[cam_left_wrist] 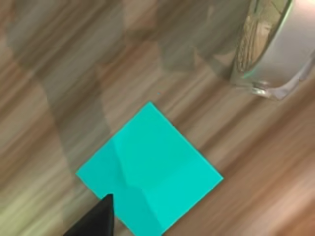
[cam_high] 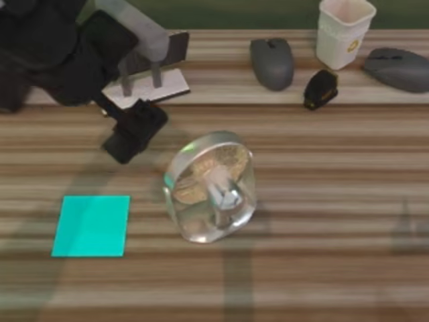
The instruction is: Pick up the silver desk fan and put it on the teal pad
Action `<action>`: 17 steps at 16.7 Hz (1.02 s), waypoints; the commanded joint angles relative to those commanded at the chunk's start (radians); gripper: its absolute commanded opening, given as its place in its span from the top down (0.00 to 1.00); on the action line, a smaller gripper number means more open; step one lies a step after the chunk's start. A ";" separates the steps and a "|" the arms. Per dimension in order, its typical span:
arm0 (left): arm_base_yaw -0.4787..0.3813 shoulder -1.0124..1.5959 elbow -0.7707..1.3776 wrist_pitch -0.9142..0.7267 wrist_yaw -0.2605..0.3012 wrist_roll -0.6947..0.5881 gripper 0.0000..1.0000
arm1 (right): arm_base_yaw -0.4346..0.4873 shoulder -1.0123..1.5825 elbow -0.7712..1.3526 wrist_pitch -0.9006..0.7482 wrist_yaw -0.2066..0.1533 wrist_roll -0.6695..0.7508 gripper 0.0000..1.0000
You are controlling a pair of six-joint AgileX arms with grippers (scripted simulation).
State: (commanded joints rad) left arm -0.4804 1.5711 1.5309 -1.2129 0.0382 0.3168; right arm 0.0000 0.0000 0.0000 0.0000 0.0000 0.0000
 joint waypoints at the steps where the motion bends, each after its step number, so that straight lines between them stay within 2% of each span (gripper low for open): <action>1: -0.024 0.091 0.097 -0.057 -0.003 0.016 0.00 | 0.000 0.000 0.000 0.000 0.000 0.000 0.00; 5: -0.102 0.409 0.443 -0.241 -0.017 0.068 0.00 | 0.000 0.000 0.000 0.000 0.000 0.000 0.00; 9: -0.151 0.616 0.671 -0.347 -0.030 0.101 0.00 | 0.000 0.000 0.000 0.000 0.000 0.000 0.00; 17: -0.160 0.678 0.735 -0.375 -0.034 0.110 0.00 | 0.000 0.000 0.000 0.000 0.000 0.000 0.00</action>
State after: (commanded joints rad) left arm -0.6400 2.2492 2.2662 -1.5875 0.0043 0.4270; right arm 0.0000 0.0000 0.0000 0.0000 0.0000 0.0000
